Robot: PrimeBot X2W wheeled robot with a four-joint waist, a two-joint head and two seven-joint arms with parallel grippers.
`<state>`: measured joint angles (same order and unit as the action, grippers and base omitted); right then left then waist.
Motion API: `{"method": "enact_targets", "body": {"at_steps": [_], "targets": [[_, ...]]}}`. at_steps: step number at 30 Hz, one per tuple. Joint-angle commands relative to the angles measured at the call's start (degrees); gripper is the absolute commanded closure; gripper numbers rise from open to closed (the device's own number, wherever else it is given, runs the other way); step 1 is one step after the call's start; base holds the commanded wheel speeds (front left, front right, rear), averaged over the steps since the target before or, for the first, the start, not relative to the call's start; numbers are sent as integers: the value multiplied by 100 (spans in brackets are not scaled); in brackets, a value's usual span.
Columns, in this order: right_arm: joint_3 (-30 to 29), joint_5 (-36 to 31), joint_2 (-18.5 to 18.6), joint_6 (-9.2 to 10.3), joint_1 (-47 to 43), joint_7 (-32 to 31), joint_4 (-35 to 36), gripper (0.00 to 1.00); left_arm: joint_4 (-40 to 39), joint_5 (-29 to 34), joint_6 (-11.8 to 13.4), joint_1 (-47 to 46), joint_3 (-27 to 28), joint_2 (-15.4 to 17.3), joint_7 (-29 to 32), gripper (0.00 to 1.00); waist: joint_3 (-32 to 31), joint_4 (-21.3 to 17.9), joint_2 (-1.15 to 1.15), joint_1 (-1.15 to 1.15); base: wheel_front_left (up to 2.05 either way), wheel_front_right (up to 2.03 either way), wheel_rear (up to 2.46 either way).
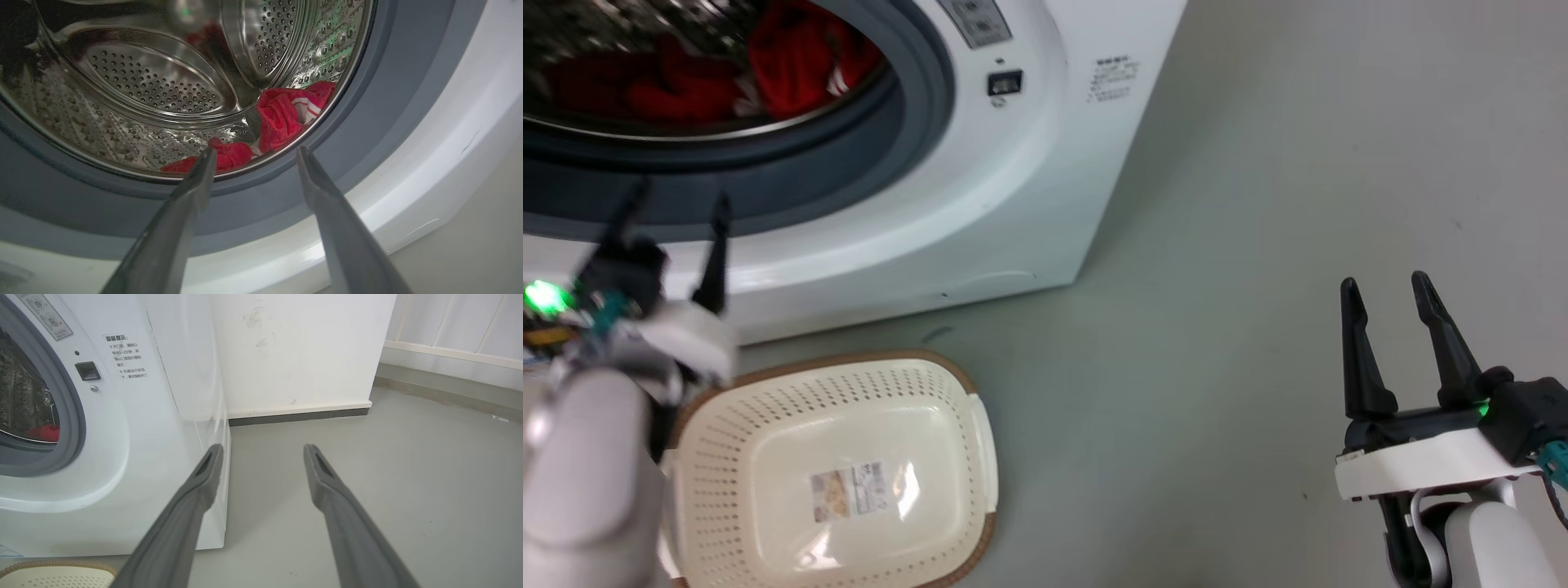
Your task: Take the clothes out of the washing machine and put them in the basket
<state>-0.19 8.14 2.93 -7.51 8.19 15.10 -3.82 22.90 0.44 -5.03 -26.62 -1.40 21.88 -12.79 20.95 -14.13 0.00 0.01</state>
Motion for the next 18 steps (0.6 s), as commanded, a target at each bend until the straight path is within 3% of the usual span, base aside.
{"method": "enact_targets", "body": {"at_steps": [1, 10, 18], "targets": [[20, 63, -12, 4, 130, 11, 54, 0, 212, -12, -54, -468, 20, 208, 257, 0, 605, -480, 0, -1, 0, 0, 0], [132, 326, -11, 4, 441, 11, 164, 0, 1365, 91, -229, -3261, -542, 1131, 2520, 0, 1609, -833, 0, -1, 0, 0, 0], [358, 488, -9, 5, 638, 11, 366, 0, 2041, -347, -240, -5012, -1577, 1742, 4139, 0, 2262, -1156, 0, -1, 0, 0, 0]]}}
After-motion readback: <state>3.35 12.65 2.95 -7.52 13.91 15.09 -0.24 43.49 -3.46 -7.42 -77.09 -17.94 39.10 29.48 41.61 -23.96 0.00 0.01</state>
